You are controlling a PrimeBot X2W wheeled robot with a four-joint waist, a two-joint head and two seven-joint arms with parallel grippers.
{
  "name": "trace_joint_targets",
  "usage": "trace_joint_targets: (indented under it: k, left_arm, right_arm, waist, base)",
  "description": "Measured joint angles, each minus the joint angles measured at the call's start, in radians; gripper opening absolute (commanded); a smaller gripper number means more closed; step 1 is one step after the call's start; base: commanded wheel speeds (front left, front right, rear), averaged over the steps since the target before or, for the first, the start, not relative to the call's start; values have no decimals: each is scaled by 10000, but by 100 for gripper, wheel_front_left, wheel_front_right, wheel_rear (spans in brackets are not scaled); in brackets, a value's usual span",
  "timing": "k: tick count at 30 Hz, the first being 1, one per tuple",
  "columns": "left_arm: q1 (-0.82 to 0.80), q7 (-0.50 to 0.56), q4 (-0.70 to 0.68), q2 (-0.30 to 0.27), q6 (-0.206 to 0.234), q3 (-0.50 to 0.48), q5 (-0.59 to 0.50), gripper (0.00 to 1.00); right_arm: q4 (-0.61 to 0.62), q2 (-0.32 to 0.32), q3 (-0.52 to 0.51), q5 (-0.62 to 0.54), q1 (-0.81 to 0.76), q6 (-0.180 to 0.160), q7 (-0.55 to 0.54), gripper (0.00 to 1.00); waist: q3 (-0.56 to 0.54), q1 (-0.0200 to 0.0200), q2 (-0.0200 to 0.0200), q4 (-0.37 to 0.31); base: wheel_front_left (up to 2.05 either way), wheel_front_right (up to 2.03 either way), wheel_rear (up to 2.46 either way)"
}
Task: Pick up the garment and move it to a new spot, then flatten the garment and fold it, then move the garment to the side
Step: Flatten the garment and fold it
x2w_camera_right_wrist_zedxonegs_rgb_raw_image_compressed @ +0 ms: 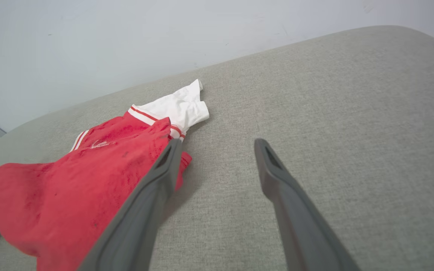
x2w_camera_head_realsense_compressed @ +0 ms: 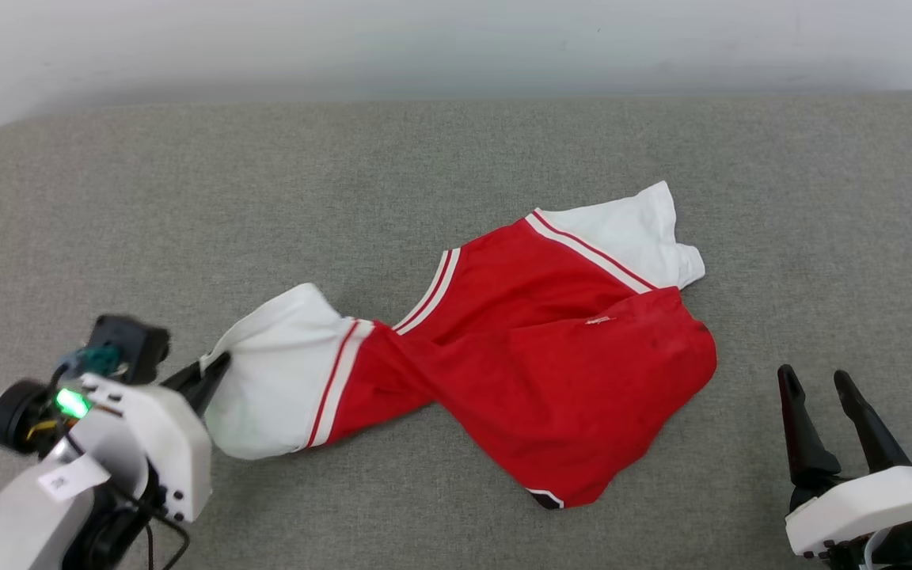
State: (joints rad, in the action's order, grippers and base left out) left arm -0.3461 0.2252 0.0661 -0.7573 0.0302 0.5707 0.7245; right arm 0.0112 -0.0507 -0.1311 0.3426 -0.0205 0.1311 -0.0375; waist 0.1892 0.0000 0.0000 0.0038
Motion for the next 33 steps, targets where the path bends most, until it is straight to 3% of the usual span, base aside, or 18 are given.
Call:
trace_joint_targets:
  k: [5, 9, 14, 19, 20, 21, 22, 29, 33]
  left_arm:
    - [1734, -800, -46, 56, 1106, -811, 905, 0]
    - [3099, -1350, 146, 357, 1475, -1057, 1503, 0]
    - [3991, -1609, 853, 1062, 1342, -1035, 2286, 0]
    - [4042, -1996, 1651, 1611, 897, -951, 2510, 0]
    - [4015, -2138, 1749, 1730, 809, -941, 2516, 13]
    - [3982, -2299, 1860, 1818, 750, -936, 2493, 94]
    - [3926, -2545, 1996, 1893, 660, -953, 2454, 100]
    - [3353, -4376, 2378, 2192, 535, -1377, 1806, 100]
    - [3138, -4765, 2056, 2336, 633, -1724, 1266, 100]
  right_arm:
    - [19, 0, -56, 4, -56, 0, -48, 100]
    - [33, 0, -144, 15, -217, 0, -84, 100]
    - [50, 0, -123, -2, -214, 0, -174, 100]
    - [98, 0, -86, -38, -209, 0, -215, 100]
    - [115, 0, -98, -46, -210, 0, -221, 100]
    - [128, -2, -107, -50, -210, 0, -249, 100]
    - [144, 0, -119, -52, -212, 0, -249, 100]
    - [253, 0, -209, -94, -233, 0, -336, 100]
    - [261, 0, -228, -107, -222, 0, -389, 100]
  waist:
    - [-118, 0, 0, -7]
    - [-191, 0, 0, 24]
    - [-319, 0, 0, 52]
    - [-447, -1, 0, 31]
    - [-471, -1, 0, 34]
    - [-497, -1, 0, 47]
    - [-519, -1, 0, 61]
    - [-788, -1, 0, 119]
    - [-869, -1, 0, 138]
  base:
    - [0, 0, 0]
    - [0, 0, 0]
    - [0, 0, 0]
    - [0, 0, 0]
    - [0, 0, 0]
    - [0, 0, 0]
    - [0, 0, 0]
    - [0, 0, 0]
    - [0, 0, 0]
